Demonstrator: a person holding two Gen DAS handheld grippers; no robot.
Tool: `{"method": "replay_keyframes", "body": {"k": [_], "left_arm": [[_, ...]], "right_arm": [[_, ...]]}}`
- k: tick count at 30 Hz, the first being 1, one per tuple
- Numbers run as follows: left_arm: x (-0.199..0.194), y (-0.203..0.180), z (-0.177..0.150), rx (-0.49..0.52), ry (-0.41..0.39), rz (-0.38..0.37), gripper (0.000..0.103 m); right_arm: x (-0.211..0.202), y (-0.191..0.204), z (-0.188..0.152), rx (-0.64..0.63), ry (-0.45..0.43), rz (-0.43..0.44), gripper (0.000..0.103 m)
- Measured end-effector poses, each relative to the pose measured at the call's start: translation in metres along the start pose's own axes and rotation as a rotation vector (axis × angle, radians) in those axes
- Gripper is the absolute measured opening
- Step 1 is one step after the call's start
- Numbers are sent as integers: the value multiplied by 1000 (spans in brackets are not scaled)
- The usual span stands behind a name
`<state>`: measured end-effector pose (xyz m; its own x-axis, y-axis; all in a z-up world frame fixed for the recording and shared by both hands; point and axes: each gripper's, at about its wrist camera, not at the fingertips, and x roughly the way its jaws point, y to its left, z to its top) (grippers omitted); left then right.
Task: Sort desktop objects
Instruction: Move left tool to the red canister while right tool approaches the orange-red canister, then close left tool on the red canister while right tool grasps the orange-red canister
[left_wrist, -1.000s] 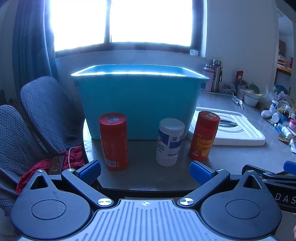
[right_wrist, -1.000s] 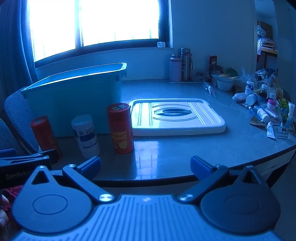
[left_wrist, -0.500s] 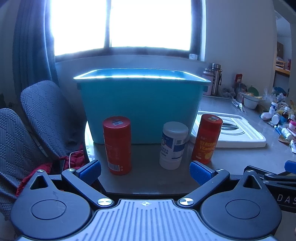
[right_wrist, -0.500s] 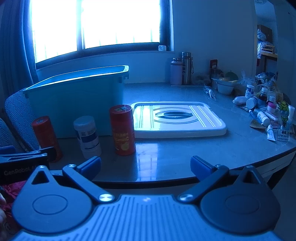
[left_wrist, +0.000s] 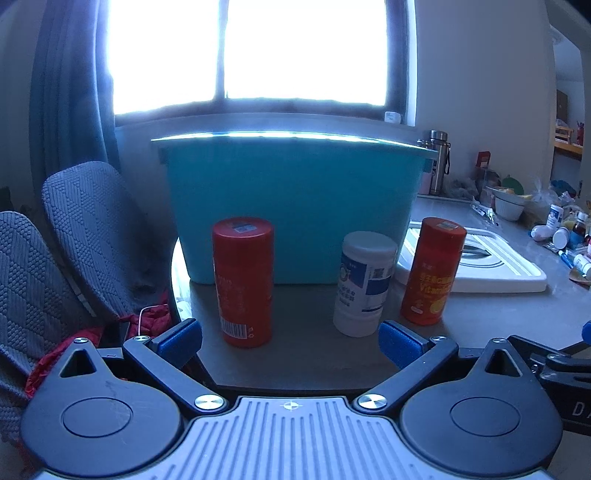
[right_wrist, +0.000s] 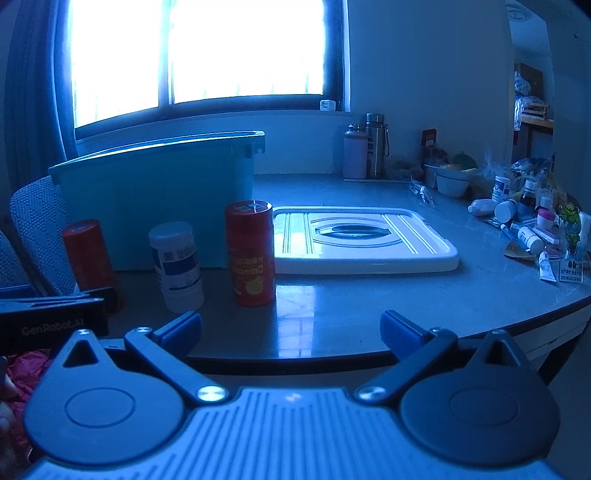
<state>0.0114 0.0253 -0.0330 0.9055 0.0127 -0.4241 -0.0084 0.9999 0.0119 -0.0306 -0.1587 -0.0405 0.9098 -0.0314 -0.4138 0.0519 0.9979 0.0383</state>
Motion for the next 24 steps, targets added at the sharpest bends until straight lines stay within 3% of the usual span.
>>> {"method": "replay_keyframes", "body": {"k": [10,24], "left_arm": [[30,9,1,9,-20,3,102],[89,26,9,-30,-47,46,101]], "right_arm": [[3,3,-4,35,-21,-37,103],[34,7,-4,21,-32,-16,103]]}}
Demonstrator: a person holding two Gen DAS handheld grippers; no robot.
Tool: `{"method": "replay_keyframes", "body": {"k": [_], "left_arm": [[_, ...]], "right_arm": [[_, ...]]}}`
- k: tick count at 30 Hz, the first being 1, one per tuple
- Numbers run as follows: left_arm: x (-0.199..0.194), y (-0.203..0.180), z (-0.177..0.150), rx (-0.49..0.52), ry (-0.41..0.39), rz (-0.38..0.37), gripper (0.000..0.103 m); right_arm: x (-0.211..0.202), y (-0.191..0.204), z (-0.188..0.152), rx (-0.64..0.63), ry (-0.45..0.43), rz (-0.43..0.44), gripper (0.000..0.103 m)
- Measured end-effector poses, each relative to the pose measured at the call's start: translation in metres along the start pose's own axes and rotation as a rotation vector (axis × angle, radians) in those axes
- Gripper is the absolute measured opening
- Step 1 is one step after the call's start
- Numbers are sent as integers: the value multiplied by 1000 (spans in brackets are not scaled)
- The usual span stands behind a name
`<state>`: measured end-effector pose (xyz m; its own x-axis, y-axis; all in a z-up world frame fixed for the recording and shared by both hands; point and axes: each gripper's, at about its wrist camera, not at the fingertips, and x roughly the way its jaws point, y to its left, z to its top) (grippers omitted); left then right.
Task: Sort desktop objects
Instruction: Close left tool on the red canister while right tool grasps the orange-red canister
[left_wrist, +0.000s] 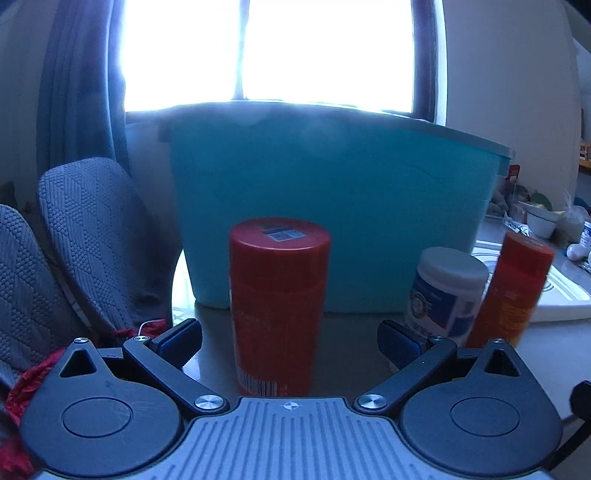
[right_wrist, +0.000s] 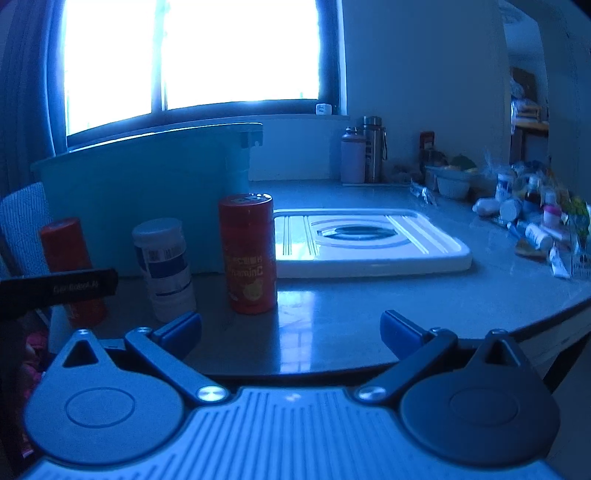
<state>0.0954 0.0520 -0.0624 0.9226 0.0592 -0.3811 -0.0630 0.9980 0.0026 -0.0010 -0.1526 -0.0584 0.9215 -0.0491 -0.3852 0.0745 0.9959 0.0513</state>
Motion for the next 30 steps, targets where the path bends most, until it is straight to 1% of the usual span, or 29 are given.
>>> {"method": "replay_keyframes", "body": {"k": [3,5,6,7,8,9,12,14,16,18,20,23,26,30], "left_arm": [[9,-3,0,21,-8,5,101],[14,-4,2,17,-12,0,101],[16,-5,2,15,-14,-3,96],[18,-6,4,14,-17,-5,88],[21,-7,5,20,-12,-2,66],[25,-9,6,38,-7,28,50],[31,-6,9,29,-4,-26,49],[30,-3,9,-1,-3,-41,49],[29,-6,8,8,-3,-19,49],[26,-7,8,11,7,-22,49],[18,-7,9,1,6,-28,49],[2,0,13,6,4,-16,49],[-15,3,10,6,26,-16,49],[-27,10,11,0,44,5,49]], "right_arm": [[3,-2,-1,7,-3,-2,103],[7,-2,-3,1,6,-3,103],[8,-3,-3,0,9,-3,103],[9,-4,-2,1,9,-2,103],[10,-5,-2,4,9,0,103],[11,-6,-1,11,8,2,103],[12,-6,1,10,2,6,103],[12,-6,1,2,-2,7,103],[13,-7,3,-4,0,8,103],[14,-8,5,-7,6,12,103],[14,-9,8,-7,12,20,103],[15,-9,13,-6,20,39,103],[17,-5,16,-18,40,58,103],[18,-1,18,-24,51,75,103]]}}
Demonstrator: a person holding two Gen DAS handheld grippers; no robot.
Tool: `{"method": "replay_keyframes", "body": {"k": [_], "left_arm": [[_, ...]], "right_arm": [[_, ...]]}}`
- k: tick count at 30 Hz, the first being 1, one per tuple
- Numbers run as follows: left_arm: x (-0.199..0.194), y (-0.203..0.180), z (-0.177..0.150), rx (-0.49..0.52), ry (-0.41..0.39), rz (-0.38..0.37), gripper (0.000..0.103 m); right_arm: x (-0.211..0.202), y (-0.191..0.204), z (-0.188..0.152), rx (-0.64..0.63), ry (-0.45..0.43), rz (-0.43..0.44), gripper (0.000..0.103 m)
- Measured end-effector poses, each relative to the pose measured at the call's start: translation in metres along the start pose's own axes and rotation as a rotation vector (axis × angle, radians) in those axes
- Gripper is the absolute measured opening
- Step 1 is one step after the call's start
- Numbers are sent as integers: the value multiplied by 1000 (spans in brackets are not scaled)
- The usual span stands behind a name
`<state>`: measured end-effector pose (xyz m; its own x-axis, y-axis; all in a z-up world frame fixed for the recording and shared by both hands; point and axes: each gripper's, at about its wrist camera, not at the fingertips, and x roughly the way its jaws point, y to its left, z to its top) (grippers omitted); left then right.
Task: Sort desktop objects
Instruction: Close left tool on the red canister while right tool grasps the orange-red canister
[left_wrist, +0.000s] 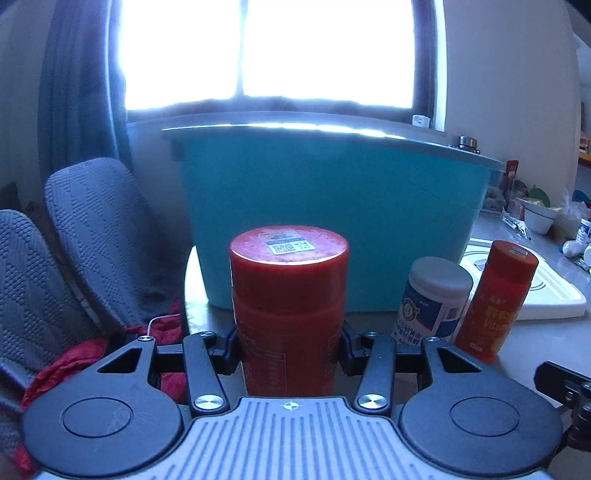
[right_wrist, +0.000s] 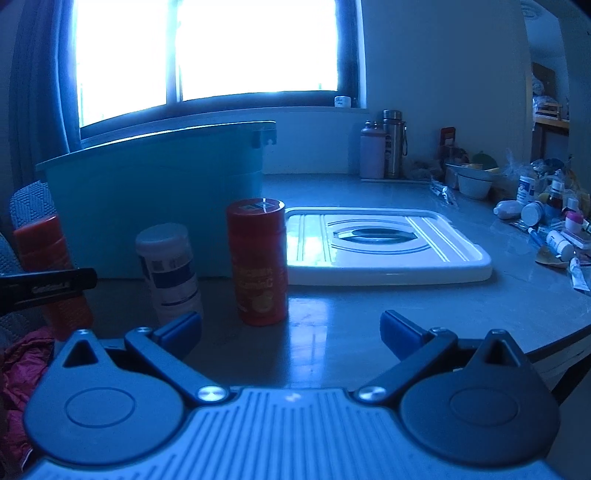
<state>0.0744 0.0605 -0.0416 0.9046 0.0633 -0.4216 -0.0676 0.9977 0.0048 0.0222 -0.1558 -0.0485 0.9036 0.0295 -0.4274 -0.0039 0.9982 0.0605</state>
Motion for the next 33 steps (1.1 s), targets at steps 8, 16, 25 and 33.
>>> {"method": "replay_keyframes", "body": {"k": [8,16,25,33], "left_arm": [[-14,17,4,-3,3,27,49],[-20,14,4,-8,-16,38,49],[-13,10,3,-31,-36,48,49],[-6,11,10,-61,-43,74,49]], "right_arm": [[12,6,4,0,-1,28,103],[34,9,5,0,-16,43,103],[65,8,9,-4,-12,34,103],[96,12,18,-1,11,40,103]]}}
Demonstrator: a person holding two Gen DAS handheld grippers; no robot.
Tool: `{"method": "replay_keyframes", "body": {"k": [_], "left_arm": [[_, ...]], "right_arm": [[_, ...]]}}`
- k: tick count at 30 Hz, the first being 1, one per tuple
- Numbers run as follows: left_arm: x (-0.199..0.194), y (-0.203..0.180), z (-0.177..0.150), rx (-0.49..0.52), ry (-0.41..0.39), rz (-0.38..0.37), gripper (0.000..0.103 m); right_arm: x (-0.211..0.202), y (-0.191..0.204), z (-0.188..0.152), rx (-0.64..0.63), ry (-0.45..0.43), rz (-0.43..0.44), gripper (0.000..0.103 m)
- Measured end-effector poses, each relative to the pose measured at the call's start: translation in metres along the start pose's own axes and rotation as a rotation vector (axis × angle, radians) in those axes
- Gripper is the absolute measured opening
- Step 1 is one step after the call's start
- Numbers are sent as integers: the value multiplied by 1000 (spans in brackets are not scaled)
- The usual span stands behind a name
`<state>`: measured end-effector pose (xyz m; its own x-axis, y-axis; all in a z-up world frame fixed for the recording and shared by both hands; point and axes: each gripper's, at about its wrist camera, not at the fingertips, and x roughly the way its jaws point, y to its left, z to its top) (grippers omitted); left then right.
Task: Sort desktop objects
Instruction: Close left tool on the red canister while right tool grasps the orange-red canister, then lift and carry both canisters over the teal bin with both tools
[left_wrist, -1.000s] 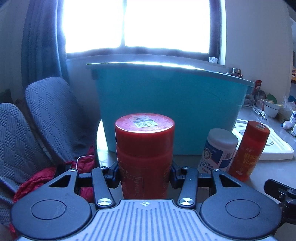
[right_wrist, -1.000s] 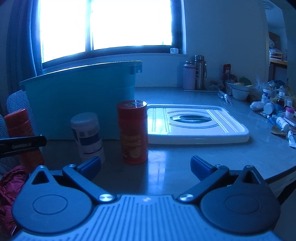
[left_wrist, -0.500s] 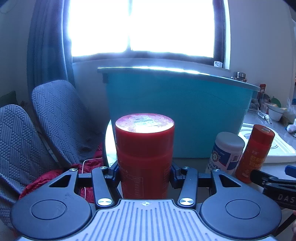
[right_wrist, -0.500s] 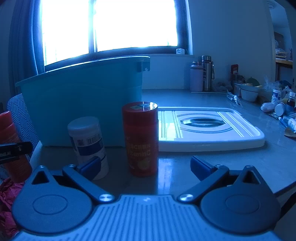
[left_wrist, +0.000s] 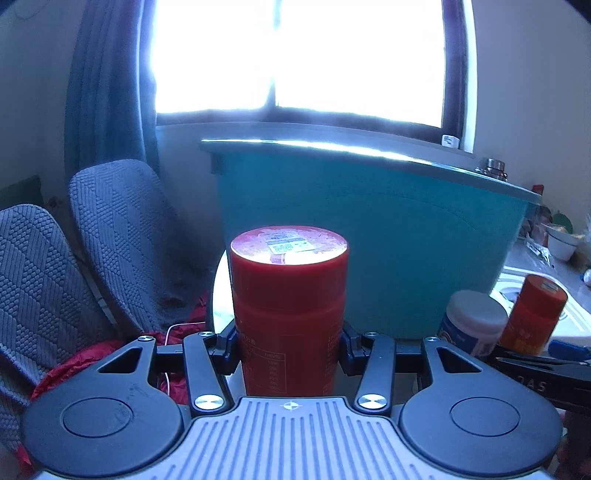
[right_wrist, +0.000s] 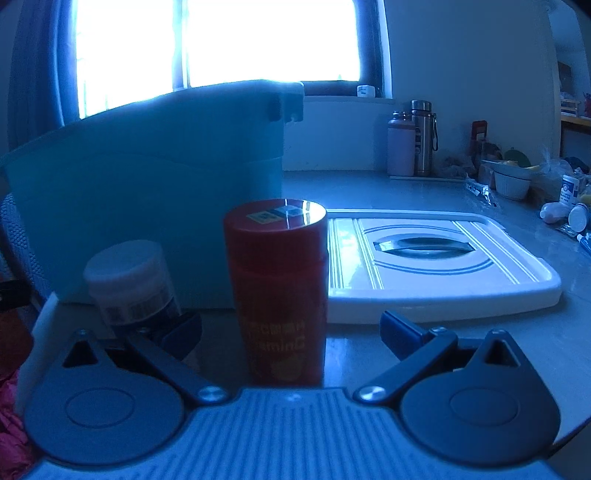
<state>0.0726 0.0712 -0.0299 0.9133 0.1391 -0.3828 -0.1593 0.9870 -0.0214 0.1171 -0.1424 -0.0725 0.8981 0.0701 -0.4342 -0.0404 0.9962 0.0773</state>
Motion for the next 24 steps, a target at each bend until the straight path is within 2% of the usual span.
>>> {"method": "replay_keyframes", "body": {"k": [3,5,6,14,24], "left_arm": [[2,1,2,-14,2,9,49],[3,0,2,-17,5,12,49],[3,-1,2,-14,7,13,49],[-4,-3,12,-11,25,21,49],[-55,3,52,6,46,-21,49]], "right_arm": [[11,-1,2,17,13,12,100],[16,0,3,7,21,24,81],[20,2,3,-9,41,28,50],[14,1,2,-24,76,38,50],[-51,6,25,-4,80,3,50]]}}
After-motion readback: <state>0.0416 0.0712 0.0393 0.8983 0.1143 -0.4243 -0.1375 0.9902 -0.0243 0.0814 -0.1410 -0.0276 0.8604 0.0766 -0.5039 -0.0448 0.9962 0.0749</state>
